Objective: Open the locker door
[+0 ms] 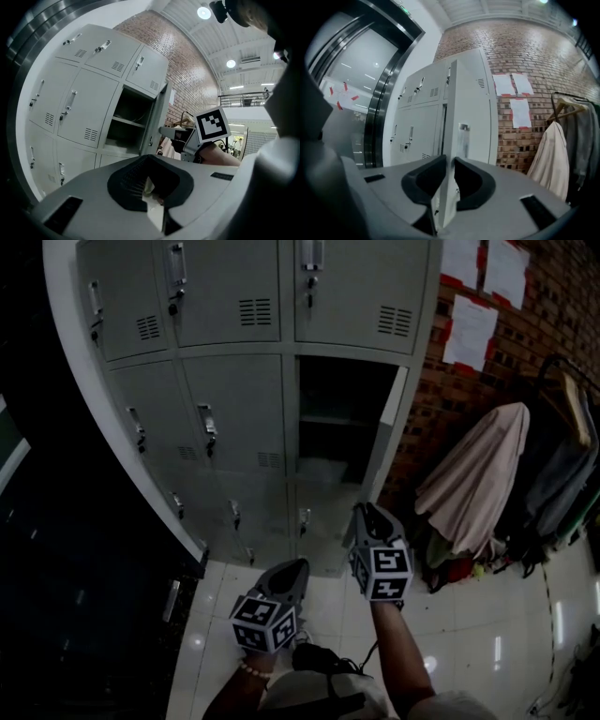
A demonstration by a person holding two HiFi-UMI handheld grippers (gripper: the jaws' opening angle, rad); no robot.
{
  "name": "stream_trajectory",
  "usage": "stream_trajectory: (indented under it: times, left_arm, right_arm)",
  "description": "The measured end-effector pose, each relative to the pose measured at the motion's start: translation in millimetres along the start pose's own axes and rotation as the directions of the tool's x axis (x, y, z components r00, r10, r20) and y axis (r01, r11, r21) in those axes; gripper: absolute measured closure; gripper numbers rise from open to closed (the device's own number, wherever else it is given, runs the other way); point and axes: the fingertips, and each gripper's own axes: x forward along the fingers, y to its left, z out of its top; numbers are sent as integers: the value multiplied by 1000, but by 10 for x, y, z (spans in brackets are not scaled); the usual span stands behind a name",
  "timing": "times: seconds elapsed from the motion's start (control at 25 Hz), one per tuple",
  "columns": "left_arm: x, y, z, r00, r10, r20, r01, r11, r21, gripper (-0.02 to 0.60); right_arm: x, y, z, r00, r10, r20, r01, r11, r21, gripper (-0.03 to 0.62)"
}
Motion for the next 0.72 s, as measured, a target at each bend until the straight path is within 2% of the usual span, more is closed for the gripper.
stream_trajectory:
  times: [0.36, 0.72]
  left_arm:
    - [106, -350, -97, 997, -70, -18, 70, 998, 7, 589]
    - [299, -421, -102, 994, -109, -30, 109, 994, 18, 589]
  right_arm:
    - [-435, -640, -111, 992, -124, -15, 124, 992, 31, 530]
    - [-636, -1212, -183, 964, -267, -19, 267, 962, 52, 537]
